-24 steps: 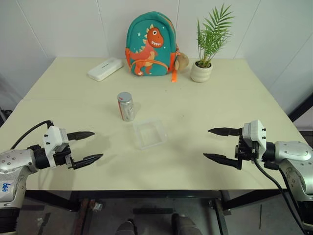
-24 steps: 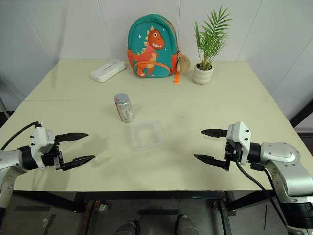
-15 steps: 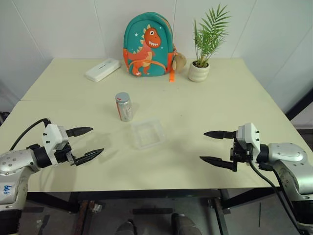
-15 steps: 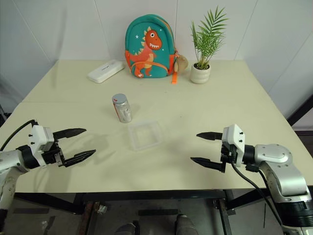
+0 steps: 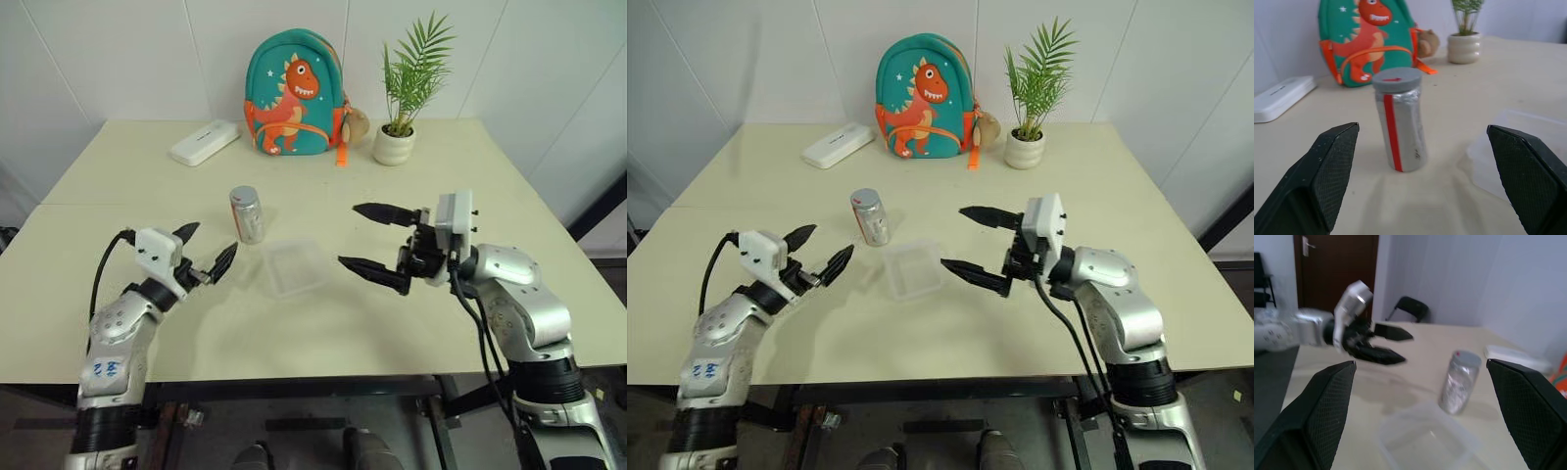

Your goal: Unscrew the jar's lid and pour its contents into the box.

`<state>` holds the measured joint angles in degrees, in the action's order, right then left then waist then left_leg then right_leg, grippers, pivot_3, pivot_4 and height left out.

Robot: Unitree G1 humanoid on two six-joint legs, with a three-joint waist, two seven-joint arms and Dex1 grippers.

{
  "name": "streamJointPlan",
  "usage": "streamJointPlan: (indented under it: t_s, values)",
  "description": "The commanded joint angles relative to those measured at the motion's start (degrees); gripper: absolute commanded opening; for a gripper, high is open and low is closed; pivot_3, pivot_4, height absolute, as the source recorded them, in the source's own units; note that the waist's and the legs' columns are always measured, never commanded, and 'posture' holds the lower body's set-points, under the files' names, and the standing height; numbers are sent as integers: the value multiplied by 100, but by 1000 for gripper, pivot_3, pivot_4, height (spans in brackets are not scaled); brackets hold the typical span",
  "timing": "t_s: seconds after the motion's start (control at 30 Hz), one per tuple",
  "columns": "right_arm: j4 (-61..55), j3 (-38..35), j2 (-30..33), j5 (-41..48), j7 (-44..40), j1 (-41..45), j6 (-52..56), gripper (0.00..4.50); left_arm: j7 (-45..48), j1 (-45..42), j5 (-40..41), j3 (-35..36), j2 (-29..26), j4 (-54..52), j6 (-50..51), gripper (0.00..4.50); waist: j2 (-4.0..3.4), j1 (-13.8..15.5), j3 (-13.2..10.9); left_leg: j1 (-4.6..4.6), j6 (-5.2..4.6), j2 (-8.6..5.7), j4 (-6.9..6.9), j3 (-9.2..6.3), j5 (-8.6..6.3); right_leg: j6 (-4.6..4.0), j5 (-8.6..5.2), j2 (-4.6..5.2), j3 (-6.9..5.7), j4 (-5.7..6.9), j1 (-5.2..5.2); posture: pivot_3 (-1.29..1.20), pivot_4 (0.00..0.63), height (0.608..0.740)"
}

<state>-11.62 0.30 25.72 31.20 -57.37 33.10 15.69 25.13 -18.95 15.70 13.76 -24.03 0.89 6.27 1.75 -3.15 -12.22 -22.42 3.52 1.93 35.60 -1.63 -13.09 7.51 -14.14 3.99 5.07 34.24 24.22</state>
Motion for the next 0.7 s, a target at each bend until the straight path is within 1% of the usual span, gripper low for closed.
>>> streamJointPlan:
  t_s: [0.03,0.1,0.13,0.33,0.47,0.7]
  values:
    - [-272,88,-110,6,143,104,-43,4500,-290,-361,-277,-97,121,497,-271,4469,0,0,0,0,0,0,-1,0,0,11,6,0,0,-1,0,0,150,740]
    - [-258,43,-95,25,181,129,-37,4500,-322,-643,-357,-161,151,890,-355,4469,0,9,0,-2,0,0,-1,0,-1,58,32,0,-1,-3,0,0,150,740]
    - [-274,33,-95,33,222,131,-20,4500,-274,-784,-347,-165,140,1118,-396,4469,0,11,0,-4,0,0,-1,-1,-1,63,34,-1,-1,-6,1,0,150,740]
    - [-417,-24,7,29,313,-9,-4,4500,-59,-1694,-639,-507,149,2490,-831,4469,0,19,0,-9,0,0,-6,-1,-1,66,36,-2,-1,-20,0,0,150,740]
    - [-618,12,-33,22,511,-132,46,4500,-124,-2339,-792,-586,215,3474,-1228,4469,0,9,0,-10,0,0,-14,0,-4,69,38,-3,-1,-27,1,0,150,740]
    - [-858,59,-52,77,702,-269,137,4500,-94,-3054,-999,-683,318,4672,-1724,4469,1,11,0,-11,1,0,-34,-1,-6,73,40,-4,-1,-32,3,0,150,740]
